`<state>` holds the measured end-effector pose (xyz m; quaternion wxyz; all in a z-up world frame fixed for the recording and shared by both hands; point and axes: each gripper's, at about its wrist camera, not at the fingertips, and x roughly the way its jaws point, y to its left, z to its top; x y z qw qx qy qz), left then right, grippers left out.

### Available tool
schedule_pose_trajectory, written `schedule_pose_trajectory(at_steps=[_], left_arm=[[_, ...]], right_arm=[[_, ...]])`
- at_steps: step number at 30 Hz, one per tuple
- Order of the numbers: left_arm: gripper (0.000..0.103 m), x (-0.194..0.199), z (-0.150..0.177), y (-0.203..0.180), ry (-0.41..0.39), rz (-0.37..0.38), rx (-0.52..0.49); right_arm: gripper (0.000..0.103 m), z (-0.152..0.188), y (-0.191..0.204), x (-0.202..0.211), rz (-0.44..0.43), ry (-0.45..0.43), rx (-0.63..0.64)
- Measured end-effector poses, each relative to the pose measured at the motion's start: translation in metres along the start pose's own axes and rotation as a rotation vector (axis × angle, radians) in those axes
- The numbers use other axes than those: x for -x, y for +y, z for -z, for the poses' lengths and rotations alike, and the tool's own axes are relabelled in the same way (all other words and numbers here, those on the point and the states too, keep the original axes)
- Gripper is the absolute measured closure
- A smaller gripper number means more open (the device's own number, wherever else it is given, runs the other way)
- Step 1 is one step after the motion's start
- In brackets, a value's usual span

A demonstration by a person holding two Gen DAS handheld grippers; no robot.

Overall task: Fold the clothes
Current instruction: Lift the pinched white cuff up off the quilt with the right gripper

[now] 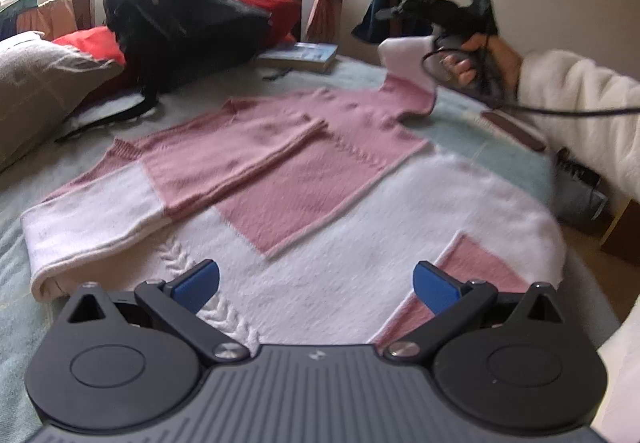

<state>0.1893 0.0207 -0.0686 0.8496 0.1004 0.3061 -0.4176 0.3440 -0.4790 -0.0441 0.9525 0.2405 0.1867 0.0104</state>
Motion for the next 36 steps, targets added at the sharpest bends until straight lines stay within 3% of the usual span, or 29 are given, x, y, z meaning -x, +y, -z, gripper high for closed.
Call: schedule_pose_trajectory(at_steps=[36], left_arm=[[0.001, 0.063, 0.028, 0.02, -0.077, -0.082, 0.048]], right_arm=[[0.0, 0.037, 0.201, -0.053, -0.176, 0.211, 0.202]])
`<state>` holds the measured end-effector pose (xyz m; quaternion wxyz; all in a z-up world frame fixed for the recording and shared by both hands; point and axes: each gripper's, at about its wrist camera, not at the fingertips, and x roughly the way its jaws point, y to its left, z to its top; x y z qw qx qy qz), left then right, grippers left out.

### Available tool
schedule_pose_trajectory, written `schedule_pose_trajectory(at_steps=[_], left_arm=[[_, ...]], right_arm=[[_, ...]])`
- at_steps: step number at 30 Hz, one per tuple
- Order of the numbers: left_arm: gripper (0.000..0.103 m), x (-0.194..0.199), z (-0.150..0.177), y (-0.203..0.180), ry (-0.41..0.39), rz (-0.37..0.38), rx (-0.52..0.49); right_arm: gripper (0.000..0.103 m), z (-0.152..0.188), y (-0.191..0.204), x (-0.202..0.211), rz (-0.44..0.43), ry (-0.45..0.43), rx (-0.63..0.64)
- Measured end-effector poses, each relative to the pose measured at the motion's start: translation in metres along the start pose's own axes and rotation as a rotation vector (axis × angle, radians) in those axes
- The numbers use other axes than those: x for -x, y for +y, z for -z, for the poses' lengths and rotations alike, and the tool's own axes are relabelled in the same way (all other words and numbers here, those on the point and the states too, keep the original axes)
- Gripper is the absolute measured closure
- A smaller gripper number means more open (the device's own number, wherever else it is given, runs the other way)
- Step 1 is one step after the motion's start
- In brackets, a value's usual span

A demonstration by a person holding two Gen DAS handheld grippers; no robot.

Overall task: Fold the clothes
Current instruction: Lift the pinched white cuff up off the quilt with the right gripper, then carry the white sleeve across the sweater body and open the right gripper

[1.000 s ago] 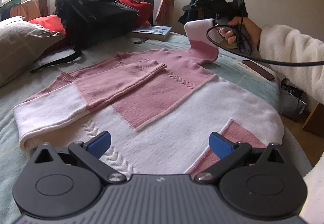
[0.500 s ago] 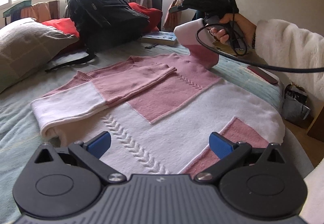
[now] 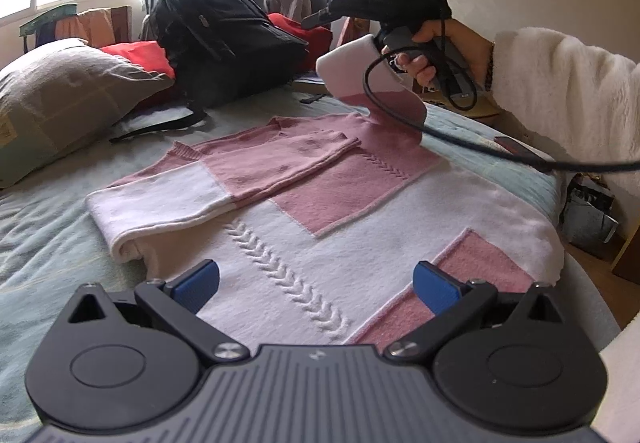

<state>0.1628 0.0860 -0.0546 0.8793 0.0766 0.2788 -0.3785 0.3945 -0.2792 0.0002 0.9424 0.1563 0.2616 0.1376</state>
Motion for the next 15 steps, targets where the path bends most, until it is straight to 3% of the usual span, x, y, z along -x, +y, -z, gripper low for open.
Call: schedule_pose_trajectory(at_steps=[15], left_arm=[[0.001, 0.005, 0.004, 0.009, -0.001, -0.018, 0.022]], right_arm=[[0.0, 0.028, 0.042, -0.051, -0.051, 0.133, 0.078]])
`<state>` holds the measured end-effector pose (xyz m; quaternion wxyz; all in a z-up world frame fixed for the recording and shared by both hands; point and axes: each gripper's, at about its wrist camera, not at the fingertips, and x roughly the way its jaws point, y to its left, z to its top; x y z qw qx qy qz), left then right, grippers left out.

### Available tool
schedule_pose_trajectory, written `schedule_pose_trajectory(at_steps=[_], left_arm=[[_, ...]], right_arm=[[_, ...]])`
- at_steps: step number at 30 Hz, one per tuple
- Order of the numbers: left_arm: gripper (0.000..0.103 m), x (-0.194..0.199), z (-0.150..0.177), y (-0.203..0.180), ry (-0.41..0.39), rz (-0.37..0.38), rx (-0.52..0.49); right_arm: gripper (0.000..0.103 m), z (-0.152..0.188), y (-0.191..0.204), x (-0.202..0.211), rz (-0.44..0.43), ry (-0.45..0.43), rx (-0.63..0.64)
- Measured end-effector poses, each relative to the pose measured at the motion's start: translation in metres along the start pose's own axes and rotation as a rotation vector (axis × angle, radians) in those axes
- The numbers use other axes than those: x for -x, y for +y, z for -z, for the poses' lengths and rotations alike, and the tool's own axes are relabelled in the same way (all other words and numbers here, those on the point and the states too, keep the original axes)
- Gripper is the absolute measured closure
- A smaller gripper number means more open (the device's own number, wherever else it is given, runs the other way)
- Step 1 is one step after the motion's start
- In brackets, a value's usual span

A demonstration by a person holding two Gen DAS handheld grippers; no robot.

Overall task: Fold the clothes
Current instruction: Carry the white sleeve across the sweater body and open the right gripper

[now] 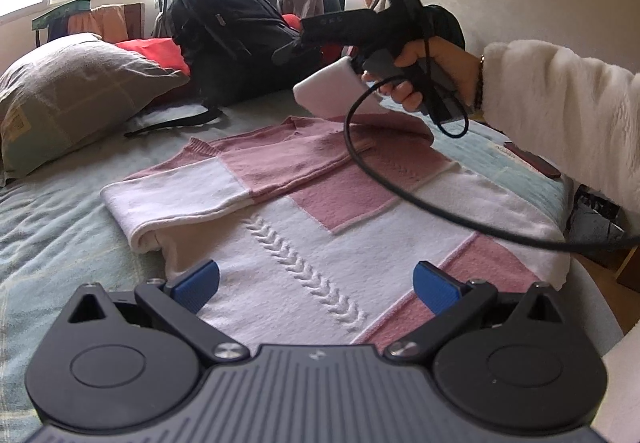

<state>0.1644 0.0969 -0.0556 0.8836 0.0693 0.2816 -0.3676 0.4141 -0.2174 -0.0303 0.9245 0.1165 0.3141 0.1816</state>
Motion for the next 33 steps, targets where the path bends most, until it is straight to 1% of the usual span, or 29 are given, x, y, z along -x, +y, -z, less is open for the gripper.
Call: schedule_pose_trajectory(at_steps=[2, 6, 12, 17, 21, 23, 27, 30, 33], left_arm=[[0.001, -0.001, 0.0, 0.0, 0.004, 0.002, 0.0], [0.001, -0.005, 0.0, -0.002, 0.012, 0.006, -0.005], [0.001, -0.014, 0.001, -0.006, 0.031, 0.018, -0.012], [0.001, -0.021, 0.002, -0.009, 0.052, 0.031, -0.018], [0.001, -0.028, 0.003, -0.012, 0.072, 0.035, -0.026], [0.001, -0.03, 0.003, -0.013, 0.077, 0.037, -0.031], [0.001, -0.03, 0.003, -0.013, 0.073, 0.039, -0.028], [0.001, -0.031, 0.003, -0.012, 0.074, 0.034, -0.026], [0.001, -0.032, 0.003, -0.012, 0.076, 0.03, -0.027]], right_arm=[[0.0, 0.006, 0.003, -0.006, 0.001, 0.023, 0.014], [0.0, 0.021, 0.001, -0.018, -0.014, 0.063, -0.002], [0.0, 0.045, -0.003, -0.038, -0.038, 0.085, -0.061], [0.0, 0.067, 0.0, -0.047, -0.047, 0.104, -0.057], [0.0, 0.072, -0.01, -0.037, -0.066, 0.087, -0.097], [0.0, 0.074, -0.018, -0.028, -0.08, 0.075, -0.141], [0.0, 0.076, -0.038, -0.012, -0.063, 0.03, -0.205], [0.0, 0.074, -0.057, -0.005, -0.049, -0.012, -0.295], [0.0, 0.068, -0.067, -0.004, -0.06, -0.054, -0.37]])
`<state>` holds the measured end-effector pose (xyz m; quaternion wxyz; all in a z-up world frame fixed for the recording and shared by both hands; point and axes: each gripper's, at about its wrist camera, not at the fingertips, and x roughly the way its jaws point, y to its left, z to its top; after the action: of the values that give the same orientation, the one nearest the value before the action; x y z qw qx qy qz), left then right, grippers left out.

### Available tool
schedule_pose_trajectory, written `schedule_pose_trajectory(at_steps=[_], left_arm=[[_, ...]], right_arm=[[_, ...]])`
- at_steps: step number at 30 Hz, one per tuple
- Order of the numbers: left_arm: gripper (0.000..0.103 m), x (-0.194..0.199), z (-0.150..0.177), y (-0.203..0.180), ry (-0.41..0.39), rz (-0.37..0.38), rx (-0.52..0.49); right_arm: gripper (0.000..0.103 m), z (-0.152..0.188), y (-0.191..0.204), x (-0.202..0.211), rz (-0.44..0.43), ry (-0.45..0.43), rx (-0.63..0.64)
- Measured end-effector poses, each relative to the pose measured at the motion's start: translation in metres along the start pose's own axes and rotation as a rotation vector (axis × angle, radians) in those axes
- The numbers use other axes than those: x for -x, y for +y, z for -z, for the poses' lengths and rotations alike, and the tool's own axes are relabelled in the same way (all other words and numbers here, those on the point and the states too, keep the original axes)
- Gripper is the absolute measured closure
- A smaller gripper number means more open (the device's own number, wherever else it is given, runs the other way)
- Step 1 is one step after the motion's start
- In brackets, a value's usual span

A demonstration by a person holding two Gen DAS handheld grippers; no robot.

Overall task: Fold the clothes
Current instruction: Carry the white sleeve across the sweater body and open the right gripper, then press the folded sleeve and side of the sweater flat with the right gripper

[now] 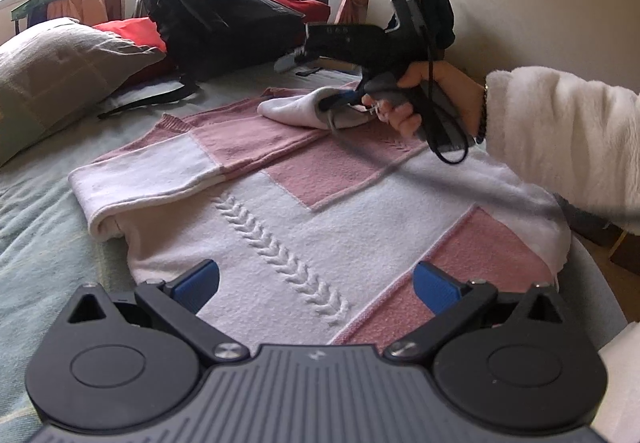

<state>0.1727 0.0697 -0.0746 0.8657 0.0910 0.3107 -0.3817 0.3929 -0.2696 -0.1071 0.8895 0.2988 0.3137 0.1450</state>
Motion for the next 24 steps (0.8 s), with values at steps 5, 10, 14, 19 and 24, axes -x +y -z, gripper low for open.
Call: schedule_pose_trajectory(at_steps=[5, 10, 14, 19, 24], left_arm=[[0.001, 0.0, 0.0, 0.001, 0.001, -0.002, 0.0], [0.001, 0.002, 0.0, 0.0, -0.004, 0.0, 0.0], [0.001, 0.002, 0.001, 0.0, -0.002, -0.005, -0.002], [0.001, 0.002, 0.001, 0.0, -0.005, -0.001, 0.0], [0.001, -0.001, 0.0, -0.002, 0.004, 0.003, -0.009]], right_arm=[[0.0, -0.005, 0.024, -0.007, -0.032, -0.004, 0.091], [0.0, -0.001, 0.063, -0.017, -0.132, 0.04, 0.172], [0.0, 0.006, 0.093, -0.024, -0.187, 0.099, 0.256], [0.0, 0.009, 0.105, -0.015, -0.128, 0.088, 0.349], [0.0, -0.01, 0.063, 0.022, -0.013, 0.033, 0.316]])
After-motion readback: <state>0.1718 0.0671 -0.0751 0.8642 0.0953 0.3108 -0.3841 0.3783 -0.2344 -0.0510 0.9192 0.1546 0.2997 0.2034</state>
